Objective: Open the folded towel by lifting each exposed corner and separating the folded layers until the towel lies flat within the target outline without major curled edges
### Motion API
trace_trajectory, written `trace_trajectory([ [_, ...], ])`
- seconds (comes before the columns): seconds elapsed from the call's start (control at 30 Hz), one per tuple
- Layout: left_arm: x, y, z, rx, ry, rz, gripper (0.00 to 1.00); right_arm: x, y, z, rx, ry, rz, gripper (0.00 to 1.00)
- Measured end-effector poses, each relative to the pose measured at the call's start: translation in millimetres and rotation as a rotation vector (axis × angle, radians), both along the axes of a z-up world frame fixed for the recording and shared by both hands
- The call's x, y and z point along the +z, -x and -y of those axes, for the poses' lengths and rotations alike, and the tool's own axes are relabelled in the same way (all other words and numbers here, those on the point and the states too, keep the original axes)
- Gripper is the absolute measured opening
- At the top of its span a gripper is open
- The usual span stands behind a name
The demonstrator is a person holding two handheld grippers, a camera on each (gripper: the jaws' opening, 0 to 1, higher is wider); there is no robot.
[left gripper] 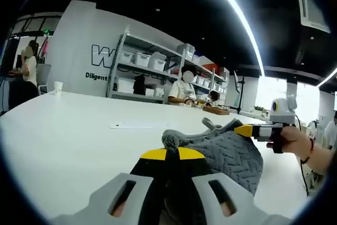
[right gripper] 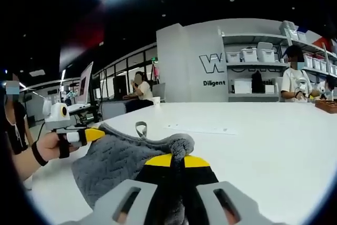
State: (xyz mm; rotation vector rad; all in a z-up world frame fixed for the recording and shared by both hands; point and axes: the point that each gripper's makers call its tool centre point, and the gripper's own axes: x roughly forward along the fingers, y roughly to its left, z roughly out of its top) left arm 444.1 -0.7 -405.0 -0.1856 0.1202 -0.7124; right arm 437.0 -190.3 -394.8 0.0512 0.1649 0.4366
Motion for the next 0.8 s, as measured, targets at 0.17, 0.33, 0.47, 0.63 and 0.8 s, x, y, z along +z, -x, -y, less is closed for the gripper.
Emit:
trace_trajectory([
  [0.17,4.3,1.3,0.0,-0.004,0.026,-0.004,0.02,1.4,1.6,0.0,-0.004,0.033,0.025,0.0],
  [0.33,4.8,3.2,0.4,-0.015,0.007,0.011,0.03,2.2,5.6,0.7,-0.001,0.02,0.029,0.0],
  [0.47,5.8,4.3,0.1,-0.017,0.005,0.019,0.03,2.8,7.1,0.1,0.001,0.017,0.032,0.0],
  [0.63,7.3,8.0,-3.7,-0.024,0.014,0.029,0.03,5.6,10.2,-0.8,0.019,-0.017,0.037,0.0],
  [0.8,12.2,9.3,-4.0,-0.033,-0.001,0.052,0.03,6.2,13.5,-2.3,0.023,-0.002,0.047,0.0],
])
